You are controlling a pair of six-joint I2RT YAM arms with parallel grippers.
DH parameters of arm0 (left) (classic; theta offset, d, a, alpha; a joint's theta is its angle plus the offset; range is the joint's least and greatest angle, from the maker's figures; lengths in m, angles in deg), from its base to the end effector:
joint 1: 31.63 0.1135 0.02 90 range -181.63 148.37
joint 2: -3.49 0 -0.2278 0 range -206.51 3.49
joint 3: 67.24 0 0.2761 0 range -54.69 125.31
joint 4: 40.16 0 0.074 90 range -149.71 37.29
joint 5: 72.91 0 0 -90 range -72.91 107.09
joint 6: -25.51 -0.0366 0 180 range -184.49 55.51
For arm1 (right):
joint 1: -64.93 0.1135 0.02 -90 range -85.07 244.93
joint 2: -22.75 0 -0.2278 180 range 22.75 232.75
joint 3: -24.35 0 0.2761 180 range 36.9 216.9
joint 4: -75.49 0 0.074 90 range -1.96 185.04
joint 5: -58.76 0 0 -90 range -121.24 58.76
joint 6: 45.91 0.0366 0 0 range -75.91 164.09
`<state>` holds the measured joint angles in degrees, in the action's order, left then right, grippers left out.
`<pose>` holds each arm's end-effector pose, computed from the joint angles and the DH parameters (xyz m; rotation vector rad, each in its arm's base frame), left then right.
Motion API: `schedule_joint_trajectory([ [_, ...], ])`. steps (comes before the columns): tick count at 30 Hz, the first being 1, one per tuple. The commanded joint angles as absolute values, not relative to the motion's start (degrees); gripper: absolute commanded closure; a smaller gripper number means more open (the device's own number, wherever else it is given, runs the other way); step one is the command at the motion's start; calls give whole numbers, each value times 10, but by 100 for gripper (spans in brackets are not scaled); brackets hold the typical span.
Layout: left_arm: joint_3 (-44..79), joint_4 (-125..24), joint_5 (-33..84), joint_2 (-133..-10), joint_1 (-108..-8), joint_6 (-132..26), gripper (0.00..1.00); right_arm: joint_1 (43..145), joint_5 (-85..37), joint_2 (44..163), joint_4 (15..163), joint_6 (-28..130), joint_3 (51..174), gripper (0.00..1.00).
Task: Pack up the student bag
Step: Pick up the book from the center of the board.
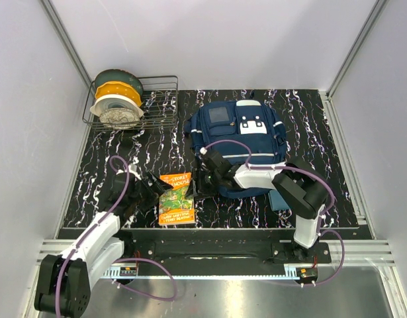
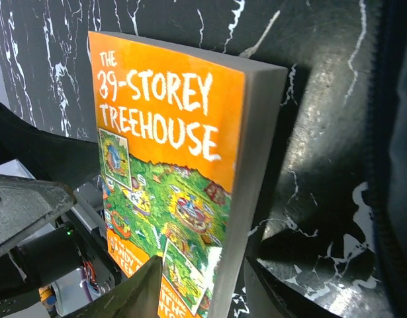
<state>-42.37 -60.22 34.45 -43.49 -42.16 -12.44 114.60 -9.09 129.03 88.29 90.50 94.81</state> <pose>0.1957 -0.0475 0.1030 -0.7088 2.3347 -0.8782 0.2348 0.2979 0.0896 -0.2780 2.7100 1.1185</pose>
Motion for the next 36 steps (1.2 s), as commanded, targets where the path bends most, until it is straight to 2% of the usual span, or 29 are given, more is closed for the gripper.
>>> schedule_joint_trajectory([
  [1,-434,-571,369,-455,-420,-127,6,1155,-93,1312,877,914,983,43],
  [4,-431,-568,371,-458,-420,-133,9,1155,-80,1334,865,923,989,43],
  [5,-430,-568,375,-460,-420,-139,13,1155,-76,1338,863,924,994,43],
  [9,-428,-560,389,-466,-421,-149,16,1155,-78,1346,845,936,996,43],
  [11,-428,-549,399,-473,-420,-154,19,1155,-78,1342,830,941,994,48],
  [14,-426,-536,416,-486,-421,-161,27,1155,-79,1332,814,944,994,63],
  [15,-424,-534,418,-489,-420,-162,30,1155,-79,1329,810,945,994,64],
  [19,-417,-531,427,-502,-421,-169,44,1155,-80,1306,794,948,993,61],
  [21,-414,-531,431,-505,-421,-171,48,1155,-85,1300,776,953,990,52],
  [24,-411,-529,434,-506,-421,-173,54,1155,-77,1297,744,966,984,48],
  [25,-411,-530,435,-507,-421,-173,60,1155,-75,1300,738,974,984,48],
  [26,-411,-528,436,-506,-421,-174,62,1155,-73,1300,723,976,983,48],
  [31,-412,-529,442,-504,-422,-174,69,1155,-73,1316,731,985,993,48],
  [33,-412,-530,446,-504,-421,-175,73,1155,-74,1317,727,988,994,55],
  [34,-411,-529,447,-504,-421,-175,73,1155,-78,1316,726,988,993,63],
  [36,-409,-529,449,-504,-421,-177,77,1154,-80,1311,724,985,993,65],
])
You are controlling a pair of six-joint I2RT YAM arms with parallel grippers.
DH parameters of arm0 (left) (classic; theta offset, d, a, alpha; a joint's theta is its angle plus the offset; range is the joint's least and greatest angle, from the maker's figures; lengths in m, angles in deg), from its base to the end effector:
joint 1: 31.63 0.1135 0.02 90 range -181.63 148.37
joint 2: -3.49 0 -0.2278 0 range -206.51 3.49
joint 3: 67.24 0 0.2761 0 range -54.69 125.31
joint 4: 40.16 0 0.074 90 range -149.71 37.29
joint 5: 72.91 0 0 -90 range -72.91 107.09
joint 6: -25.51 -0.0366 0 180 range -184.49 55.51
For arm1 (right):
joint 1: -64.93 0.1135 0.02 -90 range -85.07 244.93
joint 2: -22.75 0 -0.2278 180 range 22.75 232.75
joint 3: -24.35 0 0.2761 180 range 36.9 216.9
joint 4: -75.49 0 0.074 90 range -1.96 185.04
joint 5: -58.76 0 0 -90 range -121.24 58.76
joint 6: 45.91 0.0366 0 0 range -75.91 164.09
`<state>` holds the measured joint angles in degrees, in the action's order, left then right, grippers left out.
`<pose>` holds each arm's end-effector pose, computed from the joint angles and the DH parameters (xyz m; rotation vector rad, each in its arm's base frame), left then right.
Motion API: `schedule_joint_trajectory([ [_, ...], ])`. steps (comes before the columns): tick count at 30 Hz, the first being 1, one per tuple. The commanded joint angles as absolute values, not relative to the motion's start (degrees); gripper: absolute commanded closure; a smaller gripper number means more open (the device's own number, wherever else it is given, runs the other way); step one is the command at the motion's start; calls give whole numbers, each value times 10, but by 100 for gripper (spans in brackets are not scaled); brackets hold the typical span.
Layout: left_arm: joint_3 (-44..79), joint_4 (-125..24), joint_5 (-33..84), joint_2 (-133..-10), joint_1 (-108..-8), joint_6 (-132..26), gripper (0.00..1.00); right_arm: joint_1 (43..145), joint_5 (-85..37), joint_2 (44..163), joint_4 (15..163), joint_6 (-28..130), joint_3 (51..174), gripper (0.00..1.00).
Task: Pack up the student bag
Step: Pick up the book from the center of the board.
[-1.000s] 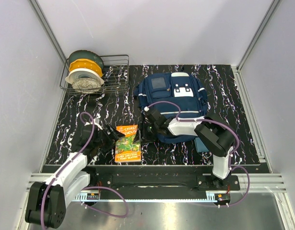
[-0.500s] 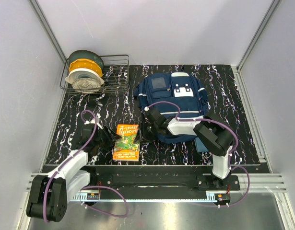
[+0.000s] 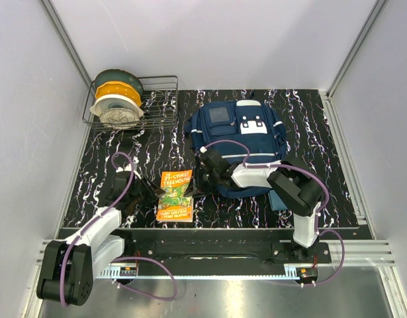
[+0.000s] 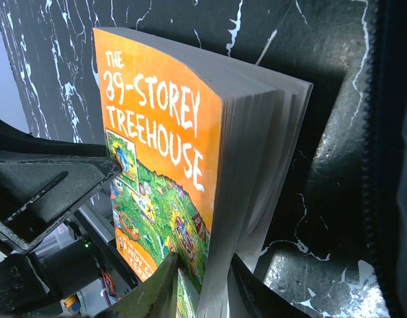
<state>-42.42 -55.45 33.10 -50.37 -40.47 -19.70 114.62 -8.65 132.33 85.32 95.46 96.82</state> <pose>0.2012 -0.0415 0.0871 -0.6157 2.3662 -0.7700 0.2417 0.3066 0.0828 -0.1741 2.7182 1.1717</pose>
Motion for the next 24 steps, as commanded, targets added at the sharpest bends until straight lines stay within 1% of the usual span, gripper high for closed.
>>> schedule_joint_trajectory([
  [1,-409,-529,449,-504,-421,-178,77,1155,-86,1309,727,981,997,65],
  [2,-408,-529,449,-503,-421,-178,77,1154,-88,1309,734,979,999,72],
  [5,-406,-529,449,-500,-422,-178,78,1155,-96,1305,743,974,1002,100],
  [6,-405,-529,448,-496,-421,-178,76,1154,-97,1302,746,969,1002,100],
  [7,-404,-532,443,-492,-421,-179,72,1155,-99,1300,752,967,1000,100],
  [8,-393,-539,435,-487,-421,-185,61,1155,-103,1295,757,961,999,100],
  [9,-384,-567,427,-476,-422,-190,35,1155,-108,1282,760,953,997,100],
  [10,-372,-592,398,-471,-421,-210,24,1156,-114,1274,759,948,988,100],
  [12,-324,-659,361,-450,-421,-231,13,1154,-116,1246,756,933,973,100],
  [13,-308,-675,326,-442,-420,-249,3,1154,-117,1236,753,932,968,100],
  [14,-277,-690,311,-436,-420,-257,1,1154,-117,1216,747,932,961,100],
  [16,-249,-713,290,-423,-420,-281,1,1155,-113,1197,719,942,938,100],
  [20,-180,-732,288,-429,-419,-303,1,1155,-114,1152,705,952,912,100],
  [24,-165,-729,298,-434,-417,-304,1,1154,-139,1145,739,943,908,100],
])
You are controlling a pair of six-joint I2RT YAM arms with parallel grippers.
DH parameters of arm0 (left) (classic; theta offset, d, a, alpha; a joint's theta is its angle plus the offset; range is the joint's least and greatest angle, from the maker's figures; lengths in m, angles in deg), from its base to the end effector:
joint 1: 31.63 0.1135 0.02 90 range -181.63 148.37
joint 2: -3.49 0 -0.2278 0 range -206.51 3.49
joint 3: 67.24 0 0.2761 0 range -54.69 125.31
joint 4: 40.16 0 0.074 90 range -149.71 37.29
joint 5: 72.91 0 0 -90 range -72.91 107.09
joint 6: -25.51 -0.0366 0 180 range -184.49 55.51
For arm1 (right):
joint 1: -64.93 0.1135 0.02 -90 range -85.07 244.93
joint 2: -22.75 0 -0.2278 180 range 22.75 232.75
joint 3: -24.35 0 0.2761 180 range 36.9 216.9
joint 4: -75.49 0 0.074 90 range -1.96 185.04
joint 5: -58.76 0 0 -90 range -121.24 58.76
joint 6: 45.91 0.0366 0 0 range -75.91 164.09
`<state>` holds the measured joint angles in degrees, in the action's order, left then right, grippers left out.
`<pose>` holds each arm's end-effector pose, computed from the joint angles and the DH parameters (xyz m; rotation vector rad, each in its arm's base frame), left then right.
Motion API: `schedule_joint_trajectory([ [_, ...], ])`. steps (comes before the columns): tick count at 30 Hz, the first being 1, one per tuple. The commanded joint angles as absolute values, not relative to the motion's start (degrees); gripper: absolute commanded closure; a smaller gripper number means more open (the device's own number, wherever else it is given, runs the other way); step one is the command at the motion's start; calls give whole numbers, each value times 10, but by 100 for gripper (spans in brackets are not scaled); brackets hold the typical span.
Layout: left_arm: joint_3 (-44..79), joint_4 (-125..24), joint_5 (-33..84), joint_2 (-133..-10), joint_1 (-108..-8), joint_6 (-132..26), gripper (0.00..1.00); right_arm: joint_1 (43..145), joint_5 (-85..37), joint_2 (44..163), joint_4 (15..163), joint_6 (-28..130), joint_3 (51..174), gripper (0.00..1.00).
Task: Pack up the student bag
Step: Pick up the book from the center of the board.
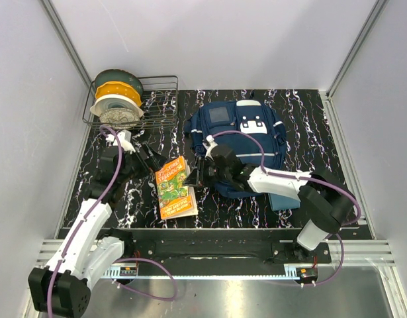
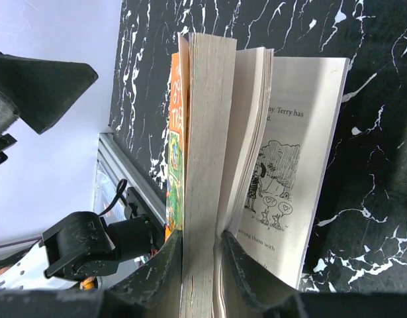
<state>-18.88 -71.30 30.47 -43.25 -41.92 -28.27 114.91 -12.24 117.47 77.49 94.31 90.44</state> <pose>0.2300 -0.0504 0.2332 -0.3392 2.1290 -0.7268 0.2317 0.2945 0.1529 -0.2231 2.3914 1.3022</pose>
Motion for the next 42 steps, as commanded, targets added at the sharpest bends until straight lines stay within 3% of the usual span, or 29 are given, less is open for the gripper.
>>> schedule_joint_trajectory([
  [1,-165,-727,302,-435,-417,-300,1,1154,-138,1144,740,940,906,100],
  [11,-197,-695,338,-432,-412,-288,1,1138,-131,1099,704,973,878,100],
  [31,-210,-507,526,-477,-406,-232,1,1099,-117,958,653,1030,834,100],
  [37,-199,-331,604,-518,-406,-161,1,1093,-89,957,640,1030,835,100],
  [39,-186,-279,644,-547,-408,-150,3,1092,-78,961,625,1035,833,100],
  [42,-175,-186,696,-582,-408,-106,24,1093,-79,963,621,1037,830,100],
])
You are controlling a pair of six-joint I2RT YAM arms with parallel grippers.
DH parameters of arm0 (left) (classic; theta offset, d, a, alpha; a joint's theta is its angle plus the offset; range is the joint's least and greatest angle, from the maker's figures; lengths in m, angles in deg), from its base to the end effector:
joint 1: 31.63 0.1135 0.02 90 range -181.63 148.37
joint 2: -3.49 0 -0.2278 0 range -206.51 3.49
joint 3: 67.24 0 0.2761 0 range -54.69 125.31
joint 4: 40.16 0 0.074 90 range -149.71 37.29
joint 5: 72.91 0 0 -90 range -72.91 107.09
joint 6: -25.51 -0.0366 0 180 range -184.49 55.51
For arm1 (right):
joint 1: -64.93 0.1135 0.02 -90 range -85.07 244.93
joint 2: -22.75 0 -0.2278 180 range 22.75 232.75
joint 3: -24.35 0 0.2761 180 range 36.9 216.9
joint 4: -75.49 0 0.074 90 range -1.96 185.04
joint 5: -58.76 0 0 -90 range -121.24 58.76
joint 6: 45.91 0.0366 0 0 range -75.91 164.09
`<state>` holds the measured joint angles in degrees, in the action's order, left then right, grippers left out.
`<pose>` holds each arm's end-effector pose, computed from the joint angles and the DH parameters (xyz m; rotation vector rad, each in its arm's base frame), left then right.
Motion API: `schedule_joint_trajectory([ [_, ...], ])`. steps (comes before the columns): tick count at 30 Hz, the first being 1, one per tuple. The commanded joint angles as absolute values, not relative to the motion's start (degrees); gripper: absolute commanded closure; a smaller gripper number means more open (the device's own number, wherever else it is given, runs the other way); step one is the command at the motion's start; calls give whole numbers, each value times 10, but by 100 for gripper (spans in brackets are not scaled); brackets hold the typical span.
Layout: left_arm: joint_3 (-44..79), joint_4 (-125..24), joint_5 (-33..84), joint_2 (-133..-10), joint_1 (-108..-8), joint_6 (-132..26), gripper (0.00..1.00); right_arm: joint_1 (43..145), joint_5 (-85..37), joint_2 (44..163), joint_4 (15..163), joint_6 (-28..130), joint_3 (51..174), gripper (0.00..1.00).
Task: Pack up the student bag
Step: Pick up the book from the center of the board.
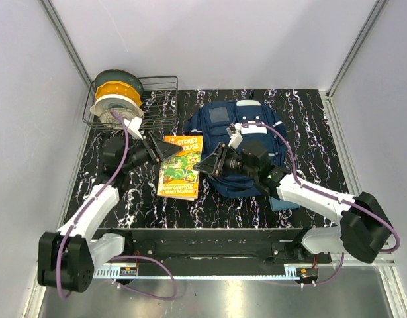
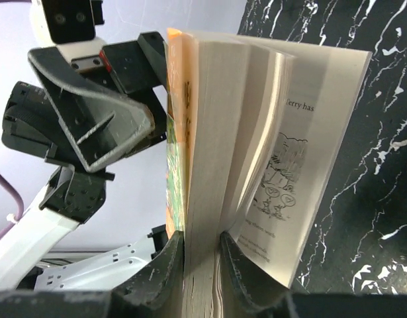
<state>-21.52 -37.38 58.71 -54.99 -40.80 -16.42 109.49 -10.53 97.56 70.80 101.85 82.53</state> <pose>0.2627 -0.0670 0.2291 -0.0583 1.9027 -1.3342 0.2266 0.2413 0.2319 -0.0660 2.0705 1.5287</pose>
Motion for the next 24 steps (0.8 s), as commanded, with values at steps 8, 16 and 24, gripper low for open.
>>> schedule_joint_trajectory([
  [8,-144,-161,782,-615,-409,-104,78,1086,-83,969,623,1035,824,100],
  [16,-101,-304,786,-609,-429,-204,100,1066,-91,975,657,1015,845,100],
  [24,-78,-315,639,-589,-427,-198,100,1054,-112,959,700,1003,845,31],
])
